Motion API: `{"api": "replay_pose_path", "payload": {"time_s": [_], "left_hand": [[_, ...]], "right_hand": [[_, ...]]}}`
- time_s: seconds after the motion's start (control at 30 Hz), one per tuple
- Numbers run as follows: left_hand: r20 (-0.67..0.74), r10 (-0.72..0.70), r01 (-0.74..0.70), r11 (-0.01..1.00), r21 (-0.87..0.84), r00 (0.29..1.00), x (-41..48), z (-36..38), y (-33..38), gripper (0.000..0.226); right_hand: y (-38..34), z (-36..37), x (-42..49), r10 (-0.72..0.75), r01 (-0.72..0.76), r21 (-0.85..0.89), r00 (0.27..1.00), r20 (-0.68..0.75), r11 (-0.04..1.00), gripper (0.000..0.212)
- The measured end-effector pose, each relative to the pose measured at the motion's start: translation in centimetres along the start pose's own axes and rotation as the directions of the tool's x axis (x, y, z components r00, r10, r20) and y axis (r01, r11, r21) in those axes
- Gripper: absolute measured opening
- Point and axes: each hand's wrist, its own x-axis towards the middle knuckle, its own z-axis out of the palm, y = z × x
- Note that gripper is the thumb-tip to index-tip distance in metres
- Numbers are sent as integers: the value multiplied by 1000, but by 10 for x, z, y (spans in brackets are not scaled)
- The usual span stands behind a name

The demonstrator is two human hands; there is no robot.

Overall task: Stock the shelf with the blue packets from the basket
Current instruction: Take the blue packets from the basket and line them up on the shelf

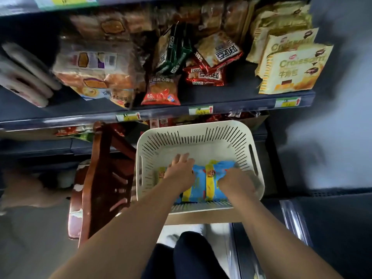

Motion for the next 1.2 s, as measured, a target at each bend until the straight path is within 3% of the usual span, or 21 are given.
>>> {"api": "replay_pose_path", "payload": {"time_s": [0.13,0.3,0.47,0.6,0.7,0.8,0.9,1.03,1.2], "left_hand": [[129,11,-18,998,53,992,22,20,6,57],[24,-4,-1,979,206,1000,34,24,9,42],[-16,-48,49,997,58,999,39,12,-9,27],[97,3,-2,1000,-5,995,34,-12,-19,26],[51,27,-17,982,-189,998,20,-30,-20,31],[-44,-67,42,899,-435,997,-4,-60,-15,25],[-92,-117,27,748,-663,989,-31,-86,-9,18],[-194,-105,-91,612,-786,975,-68,-110,1,18],[-163,26,-154,497,-854,986,-110,-138,11,20]], "right_hand": [[-10,18,12,44,-39,-64,997,71,997,37],[-14,27,22,95,-89,-80,993,69,993,40],[-10,20,28,42,-40,255,999,0,966,31],[-11,-7,9,-77,109,544,994,-80,832,25],[-8,-37,-12,-160,220,646,976,-150,731,33],[-6,-68,-38,-153,272,728,962,-228,629,38],[-10,-99,-65,-41,303,828,946,-322,471,31],[-17,-134,-103,-16,402,845,906,-424,354,18],[-23,-157,-160,10,496,818,853,-521,292,20]]}}
